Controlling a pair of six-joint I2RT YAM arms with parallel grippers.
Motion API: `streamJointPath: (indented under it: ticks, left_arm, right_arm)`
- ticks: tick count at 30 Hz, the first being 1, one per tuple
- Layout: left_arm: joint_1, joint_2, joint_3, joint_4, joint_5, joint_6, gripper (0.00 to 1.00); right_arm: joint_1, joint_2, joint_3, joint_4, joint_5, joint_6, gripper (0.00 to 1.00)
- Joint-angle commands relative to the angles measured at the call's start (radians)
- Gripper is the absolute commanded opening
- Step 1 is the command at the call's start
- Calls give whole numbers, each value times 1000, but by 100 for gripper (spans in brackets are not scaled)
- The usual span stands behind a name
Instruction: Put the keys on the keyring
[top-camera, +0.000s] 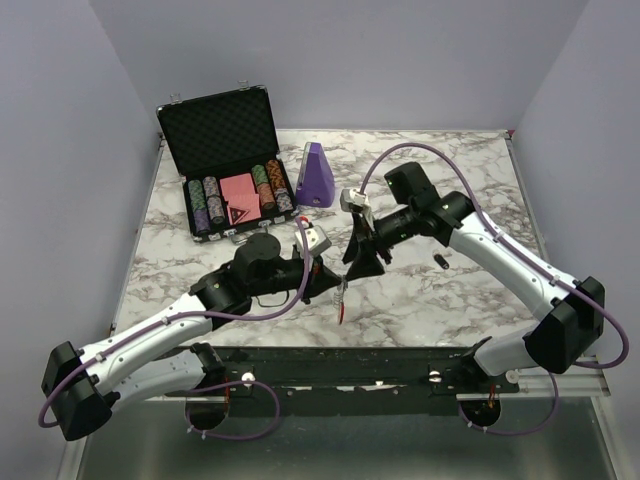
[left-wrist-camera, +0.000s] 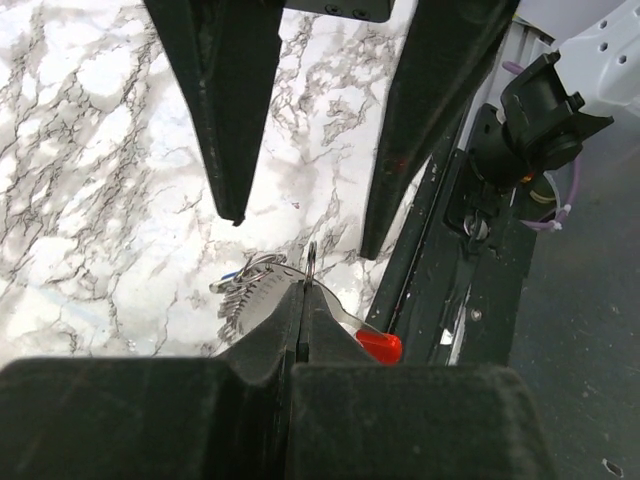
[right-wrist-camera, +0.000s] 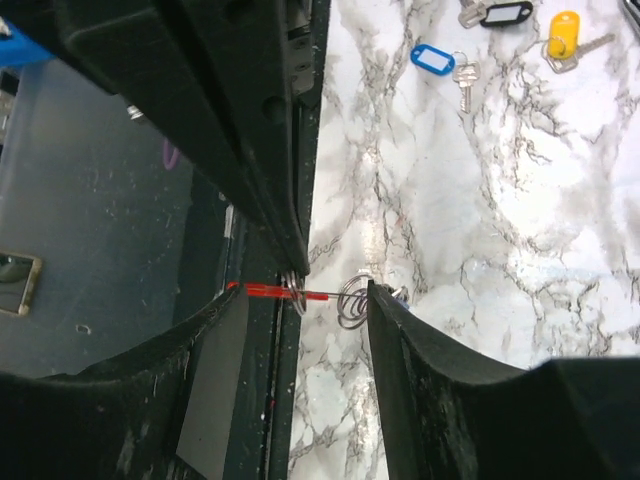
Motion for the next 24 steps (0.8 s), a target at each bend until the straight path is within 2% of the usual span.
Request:
streamJointPath:
  ticks: [1,5,10,20,24]
  left_arm:
    - [6,-14,3,39,36,-40,0]
    - [21,2,15,33,58,-89,0]
    - [35,22,20,48,87,-129,0]
    - [49,45,9,105,136,-175,0]
    - [58,48,3,122,156,-192,0]
  right_arm:
    - [-1,-16,38,-157,-83,-258,59]
    - [1,-14,19,-192,-117,-357,54]
    - [5,-10,20,-152,-91,-334,44]
    - [38,-2,0,-88,-19,-293,40]
    - [48,-3,-1,-85,7,-297,26]
